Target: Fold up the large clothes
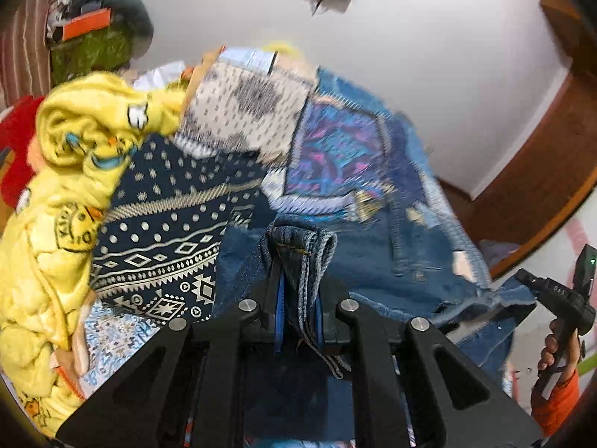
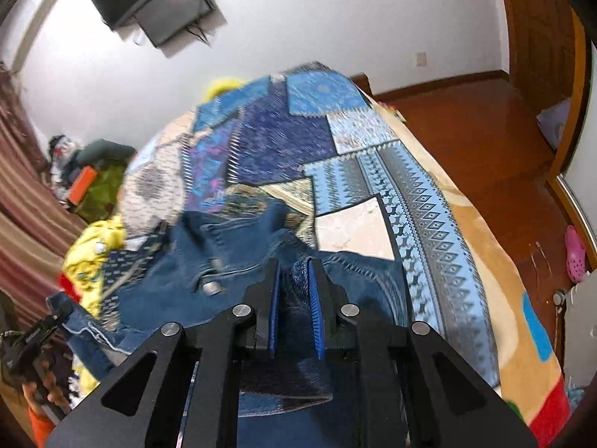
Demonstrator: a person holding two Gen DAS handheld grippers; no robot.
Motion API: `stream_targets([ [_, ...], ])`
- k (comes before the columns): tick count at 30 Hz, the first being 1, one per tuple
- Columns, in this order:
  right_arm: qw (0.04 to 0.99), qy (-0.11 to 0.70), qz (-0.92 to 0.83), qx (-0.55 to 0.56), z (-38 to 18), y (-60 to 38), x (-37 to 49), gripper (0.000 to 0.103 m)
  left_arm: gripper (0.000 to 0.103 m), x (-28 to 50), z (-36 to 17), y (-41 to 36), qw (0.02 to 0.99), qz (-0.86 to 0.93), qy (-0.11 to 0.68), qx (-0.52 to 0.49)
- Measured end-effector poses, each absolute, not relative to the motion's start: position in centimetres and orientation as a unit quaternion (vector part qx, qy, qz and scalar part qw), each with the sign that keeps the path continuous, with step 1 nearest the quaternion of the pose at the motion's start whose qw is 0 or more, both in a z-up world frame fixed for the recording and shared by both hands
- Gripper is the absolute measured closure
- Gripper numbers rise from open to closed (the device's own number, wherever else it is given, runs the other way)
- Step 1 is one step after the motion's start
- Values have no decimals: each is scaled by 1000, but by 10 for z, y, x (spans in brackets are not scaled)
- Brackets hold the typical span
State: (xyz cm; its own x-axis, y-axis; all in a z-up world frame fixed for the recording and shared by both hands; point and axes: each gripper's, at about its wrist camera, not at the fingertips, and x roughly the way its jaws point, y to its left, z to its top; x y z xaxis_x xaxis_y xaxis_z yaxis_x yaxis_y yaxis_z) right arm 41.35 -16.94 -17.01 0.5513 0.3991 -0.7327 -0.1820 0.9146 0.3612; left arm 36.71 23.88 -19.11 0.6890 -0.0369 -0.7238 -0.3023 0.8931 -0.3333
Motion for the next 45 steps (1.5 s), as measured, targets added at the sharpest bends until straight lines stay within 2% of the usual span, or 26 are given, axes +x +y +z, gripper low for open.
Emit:
stream_targets([
  [3, 873, 452, 149, 106, -187, -166, 427, 96, 91, 387, -224, 245, 878, 85, 420, -215],
  [9, 863, 477, 129, 103, -218, -180, 446, 95, 90, 407, -278, 241, 856, 97, 474, -185],
  [15, 869, 470, 132, 81, -215, -192, 425, 95, 86, 405, -264, 241, 854, 87, 484, -173],
  [18, 880, 452, 144, 38, -203, -181, 413, 95, 78, 396, -241, 241, 862, 77, 470, -172],
  [22, 889, 421, 176, -31, -180, -155, 386, 95, 41, 376, -197, 240, 894, 93, 409, -156],
  [23, 889, 417, 184, -42, -177, -149, 382, 95, 35, 373, -190, 241, 899, 98, 399, -151],
  [26, 883, 410, 219, -57, -166, -127, 365, 95, 34, 361, -170, 238, 909, 109, 382, -128],
  [29, 870, 424, 248, -55, -166, -106, 355, 86, 33, 352, -171, 226, 906, 91, 402, -100],
  [31, 863, 428, 262, -55, -169, -93, 350, 64, 33, 347, -181, 213, 900, 70, 425, -70],
  [33, 861, 424, 273, -64, -174, -76, 341, 51, 33, 344, -195, 202, 893, 56, 444, -46],
  [39, 841, 443, 299, -84, -194, -36, 332, 45, 31, 343, -249, 188, 861, 35, 506, -26],
  [45, 818, 486, 288, -105, -227, -15, 347, 44, 30, 365, -272, 214, 850, 67, 520, -60],
])
